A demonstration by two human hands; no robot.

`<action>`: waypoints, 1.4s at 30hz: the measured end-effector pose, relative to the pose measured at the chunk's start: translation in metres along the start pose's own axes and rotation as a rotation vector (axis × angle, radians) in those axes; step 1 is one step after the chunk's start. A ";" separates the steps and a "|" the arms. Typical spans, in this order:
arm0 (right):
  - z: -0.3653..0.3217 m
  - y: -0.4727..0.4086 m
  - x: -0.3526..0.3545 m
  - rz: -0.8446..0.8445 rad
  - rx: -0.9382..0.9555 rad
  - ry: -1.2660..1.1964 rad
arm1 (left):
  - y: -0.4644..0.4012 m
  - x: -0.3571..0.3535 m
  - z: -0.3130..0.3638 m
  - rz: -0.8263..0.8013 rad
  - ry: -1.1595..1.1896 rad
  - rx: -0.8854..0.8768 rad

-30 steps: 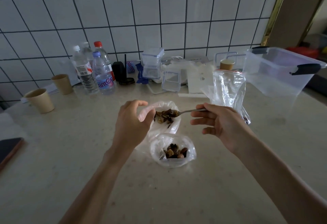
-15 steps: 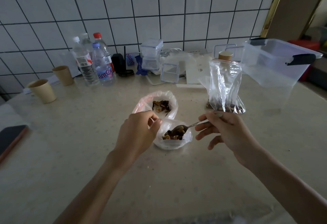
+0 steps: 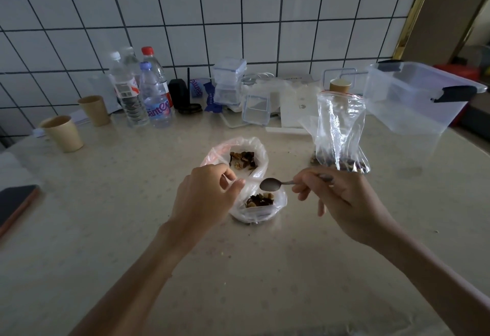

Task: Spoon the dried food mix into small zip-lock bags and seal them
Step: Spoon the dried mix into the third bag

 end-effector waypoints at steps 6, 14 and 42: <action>0.020 -0.026 0.001 0.182 -0.229 -0.368 | -0.018 0.022 0.000 0.136 0.101 -0.016; 0.044 -0.068 -0.029 0.149 -0.304 -0.319 | -0.075 -0.001 -0.011 0.008 -0.023 0.069; 0.089 -0.082 -0.059 0.272 -0.476 -0.342 | -0.098 -0.062 -0.038 -0.255 0.529 0.256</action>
Point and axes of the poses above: each hand's wrist, its own y-axis away from the middle knuckle, its own x-axis out of the back of the hand, z = x × y, the point moved 6 cm from there along -y, towards the middle knuckle, and after that the axes turned 5 degrees about -y, right-handed, at the moved point
